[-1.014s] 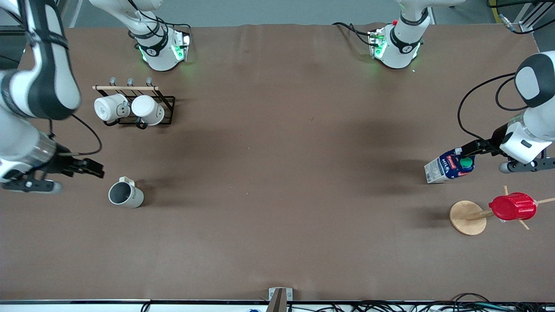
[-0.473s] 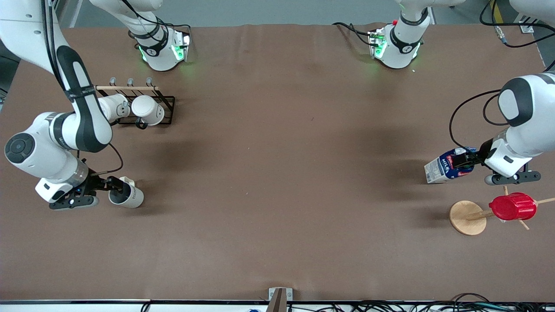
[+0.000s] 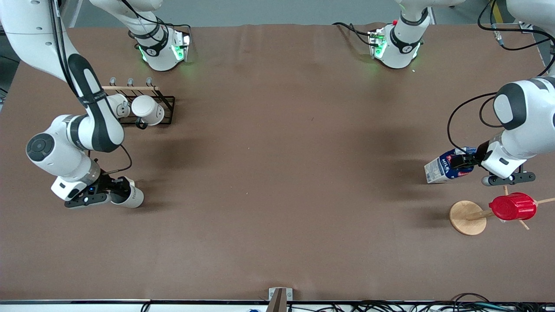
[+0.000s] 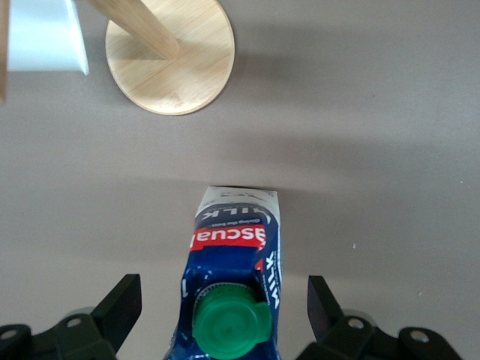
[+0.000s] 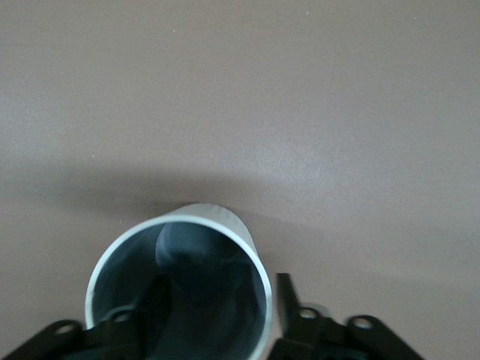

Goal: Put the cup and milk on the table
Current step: 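Lift and carry the grey mug toward the table center with the right gripper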

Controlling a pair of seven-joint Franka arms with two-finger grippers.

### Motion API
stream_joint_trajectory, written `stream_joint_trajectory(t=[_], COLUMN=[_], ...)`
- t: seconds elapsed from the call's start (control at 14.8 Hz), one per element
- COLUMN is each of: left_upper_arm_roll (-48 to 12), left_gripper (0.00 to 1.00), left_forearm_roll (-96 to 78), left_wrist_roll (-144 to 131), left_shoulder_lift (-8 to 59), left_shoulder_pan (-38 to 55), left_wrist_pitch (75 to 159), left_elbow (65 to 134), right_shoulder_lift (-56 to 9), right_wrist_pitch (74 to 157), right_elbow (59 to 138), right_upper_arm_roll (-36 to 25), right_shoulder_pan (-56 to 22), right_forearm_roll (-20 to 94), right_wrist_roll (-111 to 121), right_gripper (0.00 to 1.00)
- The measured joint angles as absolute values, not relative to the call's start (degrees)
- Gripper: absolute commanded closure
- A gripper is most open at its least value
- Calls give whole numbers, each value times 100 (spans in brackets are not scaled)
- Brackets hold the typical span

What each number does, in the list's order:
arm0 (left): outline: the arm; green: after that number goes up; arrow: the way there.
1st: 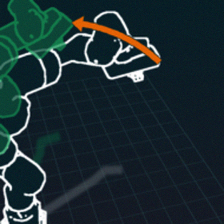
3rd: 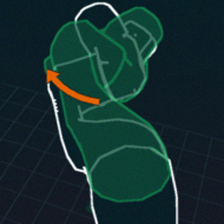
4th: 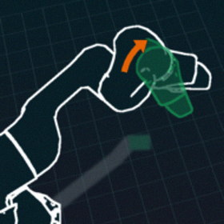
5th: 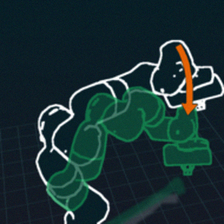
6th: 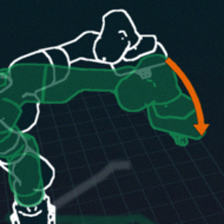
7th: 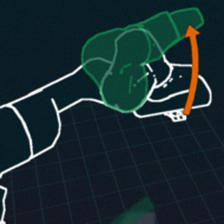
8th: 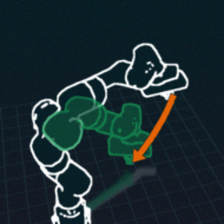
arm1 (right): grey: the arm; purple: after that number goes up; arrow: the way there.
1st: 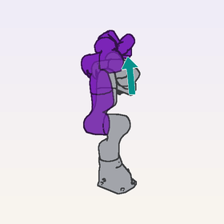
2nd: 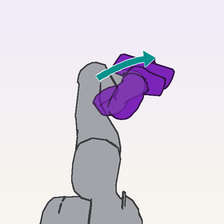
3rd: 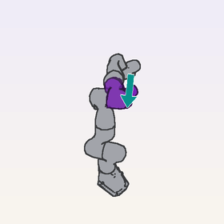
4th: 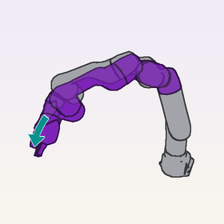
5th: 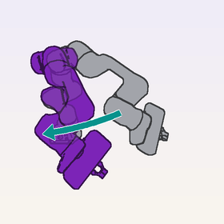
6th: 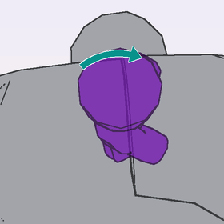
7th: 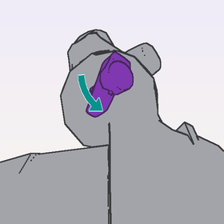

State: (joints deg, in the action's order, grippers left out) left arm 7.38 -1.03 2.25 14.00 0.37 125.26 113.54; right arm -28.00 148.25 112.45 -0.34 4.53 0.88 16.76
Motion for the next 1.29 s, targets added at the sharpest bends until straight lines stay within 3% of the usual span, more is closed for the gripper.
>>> stream_joint_trajectory(t=[0.07,0.14,0.27,0.47,0.88,1.29], left_upper_arm_roll=[738,738,737,736,726,584], left_gripper=[33,49,70,91,99,100], left_forearm_roll=[-103,-103,-103,-96,-96,-96], left_wrist_roll=[225,225,225,226,535,563], left_shoulder_lift=[1400,1400,1400,1398,1236,1065], left_shoulder_pan=[31,31,31,32,33,65], left_wrist_pitch=[12533,12539,12543,12544,12388,11003], left_elbow=[11357,11357,11358,11373,11245,10121], right_shoulder_lift=[-2849,-2889,-2925,-2922,-2699,-2790], right_wrist_pitch=[14886,14924,14954,14803,12274,12072], right_elbow=[11245,11241,11215,11079,9665,9059], right_upper_arm_roll=[-37,-44,-61,-64,68,132], right_shoulder_pan=[455,462,499,532,-182,-2025], right_forearm_roll=[88,88,88,100,111,115], right_wrist_roll=[1680,1681,1682,1633,-530,-3245], right_gripper=[98,100,100,100,100,100])
